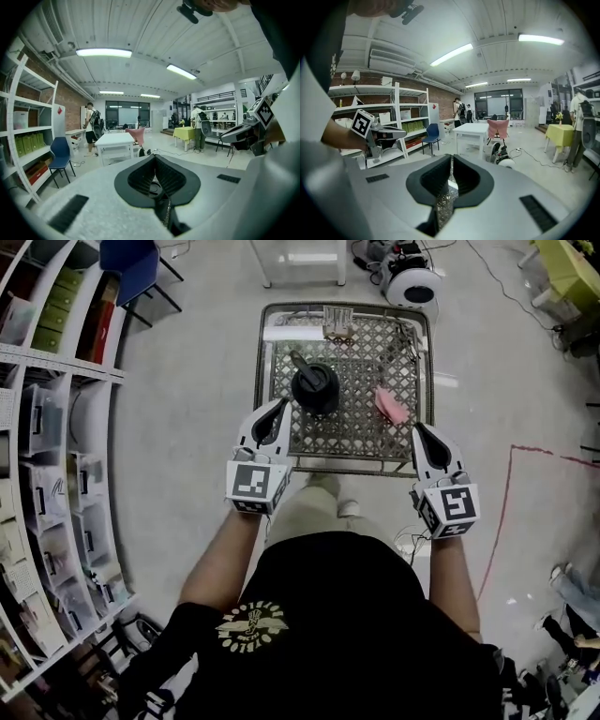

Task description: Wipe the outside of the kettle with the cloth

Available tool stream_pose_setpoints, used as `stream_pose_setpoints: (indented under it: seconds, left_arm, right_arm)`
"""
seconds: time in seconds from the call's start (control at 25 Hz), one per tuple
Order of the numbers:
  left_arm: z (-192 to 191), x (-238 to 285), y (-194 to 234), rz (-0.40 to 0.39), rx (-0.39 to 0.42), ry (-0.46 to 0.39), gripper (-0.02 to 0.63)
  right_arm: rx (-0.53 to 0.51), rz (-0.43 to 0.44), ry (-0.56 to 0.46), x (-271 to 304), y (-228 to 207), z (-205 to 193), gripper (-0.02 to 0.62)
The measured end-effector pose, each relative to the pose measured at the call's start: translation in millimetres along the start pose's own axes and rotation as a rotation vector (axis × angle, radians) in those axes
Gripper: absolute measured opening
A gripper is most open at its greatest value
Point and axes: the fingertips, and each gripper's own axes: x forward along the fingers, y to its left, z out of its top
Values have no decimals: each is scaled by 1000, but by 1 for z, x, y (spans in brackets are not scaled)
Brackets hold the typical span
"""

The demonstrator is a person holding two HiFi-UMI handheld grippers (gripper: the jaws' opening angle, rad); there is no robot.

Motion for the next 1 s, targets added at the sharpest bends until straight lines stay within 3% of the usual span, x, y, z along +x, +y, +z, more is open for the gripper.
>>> stream_pose_setpoints:
  seconds: [0.16,0.36,0.8,1.0]
  left_arm:
    - [-11,28,8,-21,11,56,6]
    - [-19,71,13,-85,35,40,6]
    - [-50,163,3,-176,297,53,6]
    - [-70,179,1,-251,315,79,6]
  right_arm:
    - [25,-14,38,23,-4,-8,12]
    - [37,-26,81,51,-11,-17,12]
    - [99,-48,237,85,-14,-64,12]
    - [143,-62,316,90,-8,-80,12]
